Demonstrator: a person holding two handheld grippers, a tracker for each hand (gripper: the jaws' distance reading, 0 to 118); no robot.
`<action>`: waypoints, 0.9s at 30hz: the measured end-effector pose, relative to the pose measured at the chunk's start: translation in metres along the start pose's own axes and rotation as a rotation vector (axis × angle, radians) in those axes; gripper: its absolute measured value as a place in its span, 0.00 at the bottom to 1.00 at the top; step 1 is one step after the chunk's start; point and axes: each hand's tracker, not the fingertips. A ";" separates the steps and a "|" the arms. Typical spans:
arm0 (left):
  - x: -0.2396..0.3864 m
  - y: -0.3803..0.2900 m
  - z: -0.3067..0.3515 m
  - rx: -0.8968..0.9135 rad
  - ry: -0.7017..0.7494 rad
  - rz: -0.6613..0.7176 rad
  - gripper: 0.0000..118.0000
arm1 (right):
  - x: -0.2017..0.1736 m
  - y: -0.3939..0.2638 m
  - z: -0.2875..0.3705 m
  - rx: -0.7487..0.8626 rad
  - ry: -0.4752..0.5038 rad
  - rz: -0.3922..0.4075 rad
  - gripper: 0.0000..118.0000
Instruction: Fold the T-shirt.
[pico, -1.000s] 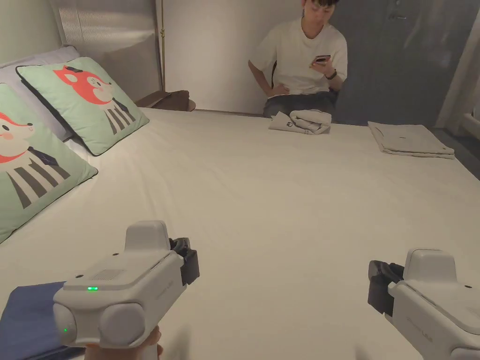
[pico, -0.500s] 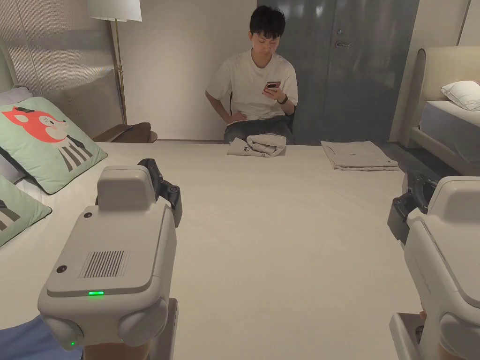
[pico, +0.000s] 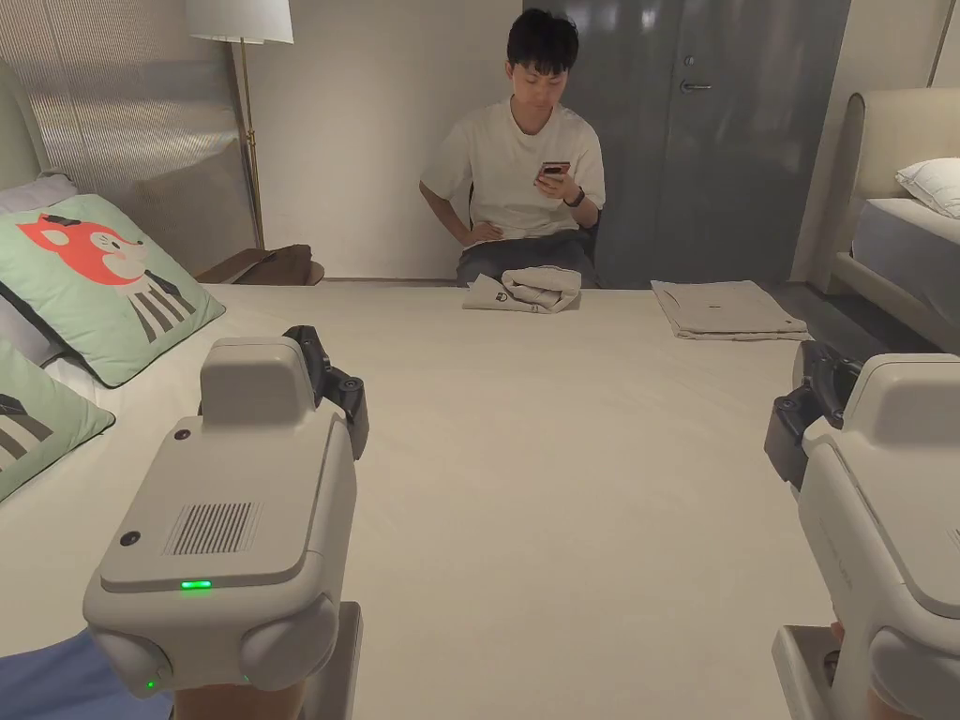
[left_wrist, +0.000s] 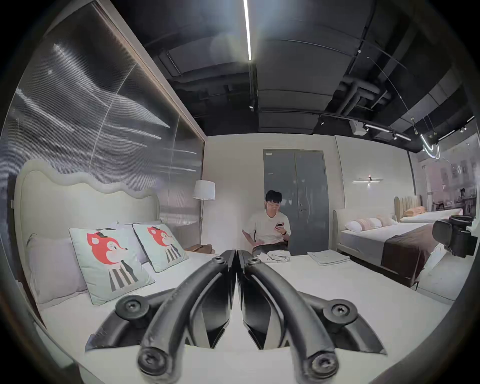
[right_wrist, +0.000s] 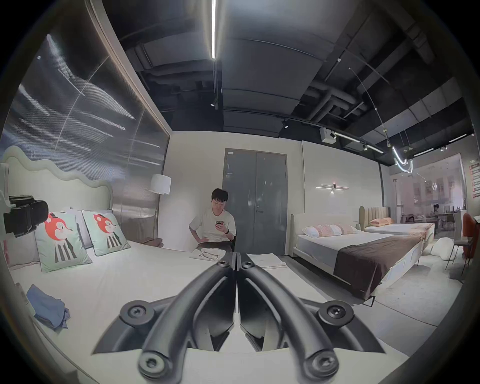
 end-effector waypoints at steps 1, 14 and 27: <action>0.000 -0.001 0.000 -0.003 0.000 -0.001 0.00 | 0.000 0.000 0.000 0.000 0.000 0.002 0.00; 0.001 -0.006 0.000 -0.031 -0.035 -0.011 0.88 | 0.002 -0.004 -0.001 0.012 0.018 0.006 0.87; -0.001 -0.004 0.003 -0.015 -0.035 0.003 0.93 | -0.001 -0.001 0.000 0.041 0.016 0.028 0.96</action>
